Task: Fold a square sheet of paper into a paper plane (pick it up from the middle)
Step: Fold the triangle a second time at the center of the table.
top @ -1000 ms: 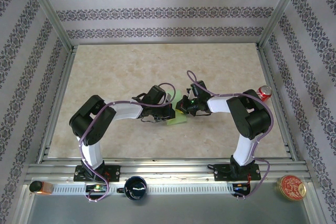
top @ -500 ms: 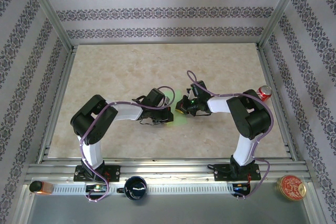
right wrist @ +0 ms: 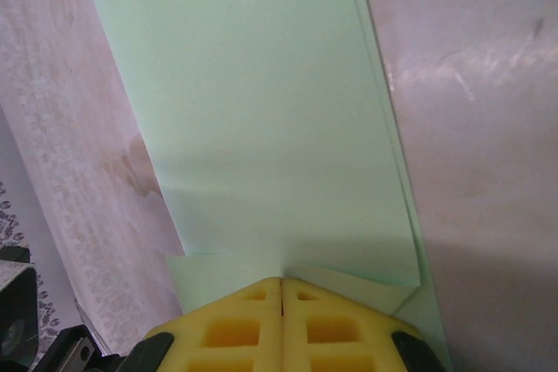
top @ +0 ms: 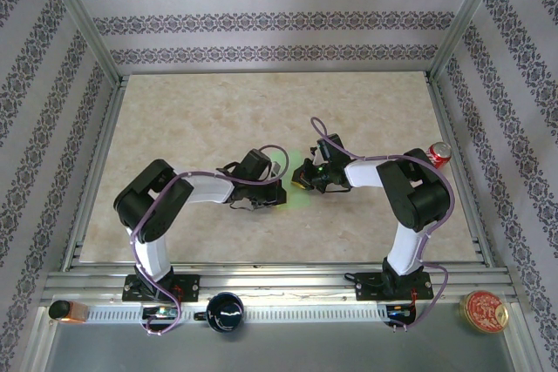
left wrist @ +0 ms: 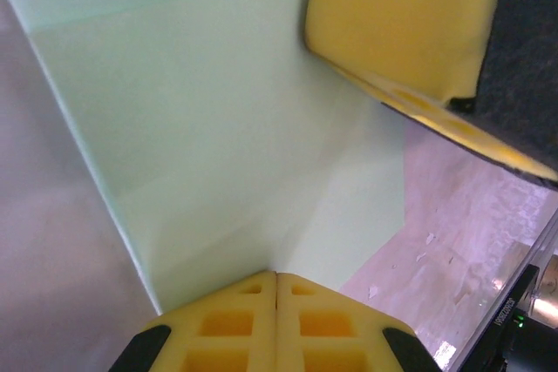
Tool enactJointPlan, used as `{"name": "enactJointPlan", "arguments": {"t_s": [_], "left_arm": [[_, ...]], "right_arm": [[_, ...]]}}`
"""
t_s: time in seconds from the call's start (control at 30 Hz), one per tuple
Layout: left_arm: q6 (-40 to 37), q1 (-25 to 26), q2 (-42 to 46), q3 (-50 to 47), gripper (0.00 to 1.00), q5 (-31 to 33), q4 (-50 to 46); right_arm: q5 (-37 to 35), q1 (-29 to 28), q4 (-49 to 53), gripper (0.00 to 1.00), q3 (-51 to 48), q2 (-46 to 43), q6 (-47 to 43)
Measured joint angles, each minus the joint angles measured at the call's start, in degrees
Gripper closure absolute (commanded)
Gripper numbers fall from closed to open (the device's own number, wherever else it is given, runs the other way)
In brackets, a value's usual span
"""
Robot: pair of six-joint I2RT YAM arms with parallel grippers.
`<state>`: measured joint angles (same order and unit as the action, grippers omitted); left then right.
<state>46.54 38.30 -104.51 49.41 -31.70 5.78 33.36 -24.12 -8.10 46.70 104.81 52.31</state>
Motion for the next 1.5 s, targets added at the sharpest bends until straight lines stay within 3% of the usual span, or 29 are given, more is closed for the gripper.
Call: {"name": "enactJointPlan", "arguments": {"t_s": [0.5,0.83,1.13,1.5], "left_arm": [[0.0,0.0,6.75,-7.82,1.0,0.24,-0.07],[1.75,0.0,11.26,-7.28,1.0,0.26,0.85],[1.99,0.0,2.19,3.56,1.0,1.36,2.49],[1.92,-0.02,-1.62,1.03,1.0,3.65,3.78]], "right_arm": [[0.22,0.02,-0.02,1.0,-0.11,0.0,-0.04],[0.28,0.02,-0.37,1.0,-0.33,-0.07,-0.04],[0.37,0.02,-1.01,1.0,-0.63,-0.09,-0.02],[0.39,0.02,-1.16,1.0,-0.7,-0.15,-0.02]]}}
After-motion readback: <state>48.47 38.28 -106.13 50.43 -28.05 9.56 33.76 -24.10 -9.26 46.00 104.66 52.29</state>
